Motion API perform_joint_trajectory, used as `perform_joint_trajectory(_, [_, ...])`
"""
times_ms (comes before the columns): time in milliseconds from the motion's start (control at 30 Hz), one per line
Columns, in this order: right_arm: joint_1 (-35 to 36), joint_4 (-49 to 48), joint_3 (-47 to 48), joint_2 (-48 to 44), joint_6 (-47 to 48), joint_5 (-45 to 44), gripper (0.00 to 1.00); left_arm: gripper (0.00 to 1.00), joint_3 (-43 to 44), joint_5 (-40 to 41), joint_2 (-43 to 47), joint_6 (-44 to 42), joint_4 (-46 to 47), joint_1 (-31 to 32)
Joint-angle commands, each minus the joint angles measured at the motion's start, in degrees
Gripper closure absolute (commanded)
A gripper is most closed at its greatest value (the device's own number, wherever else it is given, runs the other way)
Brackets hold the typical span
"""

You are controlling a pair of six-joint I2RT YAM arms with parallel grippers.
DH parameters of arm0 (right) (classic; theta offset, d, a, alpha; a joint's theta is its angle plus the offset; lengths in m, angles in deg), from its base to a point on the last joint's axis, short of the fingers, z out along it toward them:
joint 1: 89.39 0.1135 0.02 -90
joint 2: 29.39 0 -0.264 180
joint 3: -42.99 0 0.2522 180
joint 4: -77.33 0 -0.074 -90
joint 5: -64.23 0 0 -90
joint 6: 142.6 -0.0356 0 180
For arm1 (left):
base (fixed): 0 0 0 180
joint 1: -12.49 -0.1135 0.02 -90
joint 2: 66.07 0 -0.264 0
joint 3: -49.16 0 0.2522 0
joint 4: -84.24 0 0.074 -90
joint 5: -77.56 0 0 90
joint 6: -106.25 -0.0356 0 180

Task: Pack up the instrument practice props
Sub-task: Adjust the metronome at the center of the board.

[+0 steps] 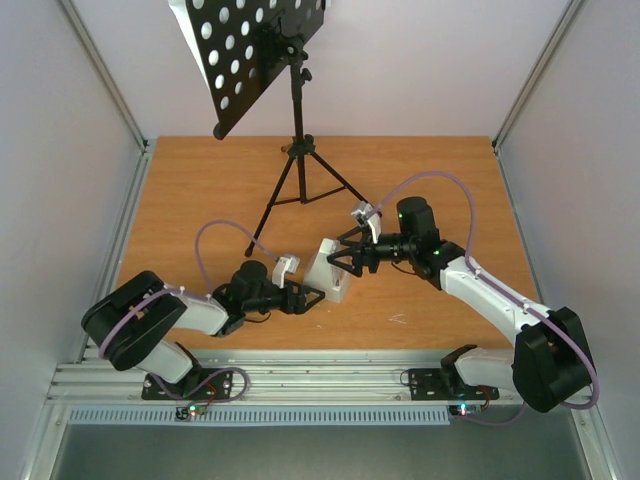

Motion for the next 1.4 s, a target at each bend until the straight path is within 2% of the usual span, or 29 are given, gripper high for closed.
perform_joint_trajectory(0, [0.3,1.3,-1.1,-1.7,-0.7,1.4,0.17,0.25,0.2,0.8,0.2,-0.5,6.0,-2.6])
perform_joint_trajectory(500, [5.5,5.0,-6.1,-6.7,-3.0,-9.8,0.19,0.25,1.0,-1.4,5.3,-1.8,1.6,-5.5])
perform_joint_trajectory(633, [8.4,5.7,-7.0,-8.3,-4.3,-16.9,0.15,0.25,0.8,-0.5,7.3,-2.7,-1.0,-6.0])
perform_joint_trajectory(800, [11.7,6.7,-7.5,-10.6,-3.8,-28.7,0.1,0.24,0.2,2.3,13.1,-4.7,-7.9,-6.3])
perform_joint_trajectory(1033, [18.0,5.8,-6.7,-11.8,-3.8,-44.6,0.09,0.21,1.1,6.2,25.3,-8.9,-22.7,-6.4])
perform_joint_trajectory(1233, [24.0,3.2,-7.1,-11.7,-5.1,-53.5,0.09,0.21,3.7,5.8,30.6,-10.8,-30.1,-6.4])
perform_joint_trajectory(1367, [24.8,2.9,-7.0,-11.5,-5.5,-55.1,0.15,0.21,6.6,4.0,31.7,-11.0,-33.1,-6.3])
